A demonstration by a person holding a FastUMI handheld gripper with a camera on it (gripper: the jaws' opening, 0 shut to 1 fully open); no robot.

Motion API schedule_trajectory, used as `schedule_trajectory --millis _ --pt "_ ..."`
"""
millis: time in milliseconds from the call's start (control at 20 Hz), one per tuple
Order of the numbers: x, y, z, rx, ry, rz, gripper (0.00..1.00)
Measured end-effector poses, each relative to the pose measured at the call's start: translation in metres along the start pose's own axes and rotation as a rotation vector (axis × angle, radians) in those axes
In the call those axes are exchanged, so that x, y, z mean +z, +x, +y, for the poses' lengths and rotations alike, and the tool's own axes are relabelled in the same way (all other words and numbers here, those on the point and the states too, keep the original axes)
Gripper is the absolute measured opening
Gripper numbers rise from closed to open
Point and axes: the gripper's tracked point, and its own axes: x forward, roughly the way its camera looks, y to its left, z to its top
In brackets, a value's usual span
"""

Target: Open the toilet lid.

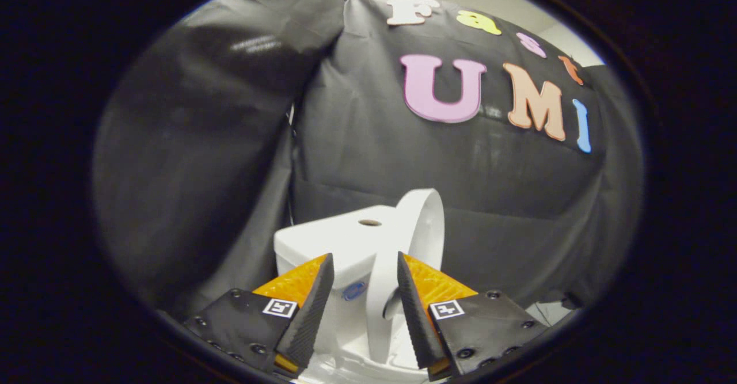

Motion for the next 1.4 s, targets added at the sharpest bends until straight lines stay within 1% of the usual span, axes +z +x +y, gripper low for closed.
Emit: schedule_trajectory --millis 100,200,300,400,500,550,700,750,800,850,1050,1200,1400 --pt "0.026 -0.012 -0.016 -0.004 0.024 -0.062 0.68" --pt "0.041 -0.023 -0.04 -0.031 0.042 -0.096 0.69" --pt "0.055 -0.037 -0.065 -0.03 0.061 -0.143 0.69" --pt "0.062 -0.048 -0.094 -0.026 0.055 -0.175 0.69" --pt "0.058 -0.064 -0.13 -0.031 0.046 -0.178 0.69" --pt "0.055 -0.069 -0.149 -0.036 0.054 -0.176 0.69" --pt "0.046 -0.094 -0.197 -0.017 0.092 -0.172 0.69" --pt "0.039 -0.102 -0.215 -0.027 0.09 -0.164 0.69" --pt "0.03 -0.111 -0.24 -0.06 0.072 -0.145 0.69" --pt "0.02 -0.117 -0.256 -0.075 0.055 -0.127 0.69" --pt "-0.016 -0.14 -0.311 -0.086 -0.017 -0.081 0.69" --pt "-0.047 -0.156 -0.346 -0.105 0.02 -0.054 0.69" --pt "-0.084 -0.181 -0.383 -0.165 0.067 -0.006 0.7"
